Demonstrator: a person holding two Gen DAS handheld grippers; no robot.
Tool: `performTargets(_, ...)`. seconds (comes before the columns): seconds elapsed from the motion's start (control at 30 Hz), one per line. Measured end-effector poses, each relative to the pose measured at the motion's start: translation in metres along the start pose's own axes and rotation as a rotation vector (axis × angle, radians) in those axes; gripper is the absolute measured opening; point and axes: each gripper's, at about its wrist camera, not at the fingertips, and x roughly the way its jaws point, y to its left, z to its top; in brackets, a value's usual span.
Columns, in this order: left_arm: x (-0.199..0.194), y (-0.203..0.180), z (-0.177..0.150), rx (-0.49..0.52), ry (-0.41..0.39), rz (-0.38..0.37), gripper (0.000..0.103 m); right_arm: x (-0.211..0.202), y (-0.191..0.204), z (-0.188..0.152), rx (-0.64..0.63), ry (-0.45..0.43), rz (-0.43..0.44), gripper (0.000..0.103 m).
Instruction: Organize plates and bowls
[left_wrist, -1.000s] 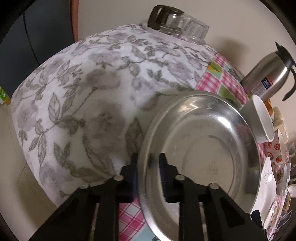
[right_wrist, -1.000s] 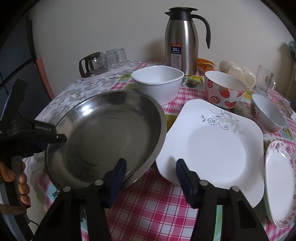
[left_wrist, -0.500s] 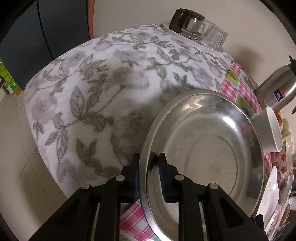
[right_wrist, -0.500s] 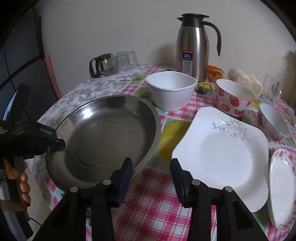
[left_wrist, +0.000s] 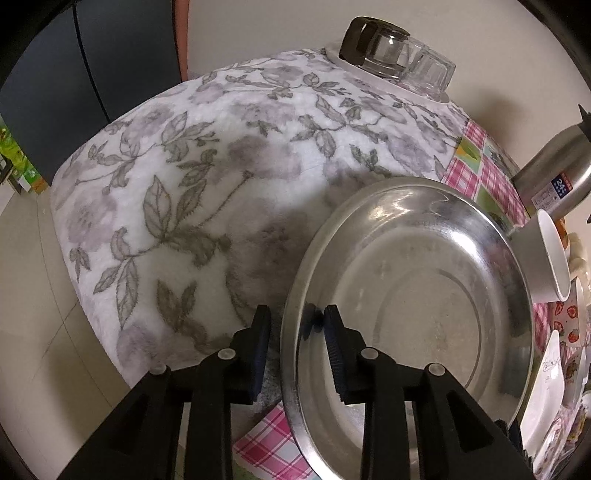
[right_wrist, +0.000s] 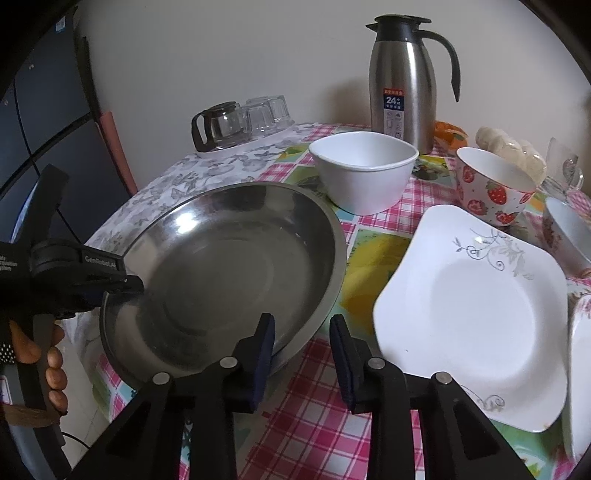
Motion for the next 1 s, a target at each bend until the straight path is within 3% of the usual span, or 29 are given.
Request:
performTargets(0.2,0.000,-0.008,-0.001,0.036,-0.013,0.022,0.026,0.007,-0.001,0.001,-0.001,-0.003,0.002,0.032)
performTargets(1.0,-0.030,-0.031,-0.010,0.107,-0.081,0.055,0.024,-0.022,-0.013,0.009,0.011,-0.049,0.001,0.031)
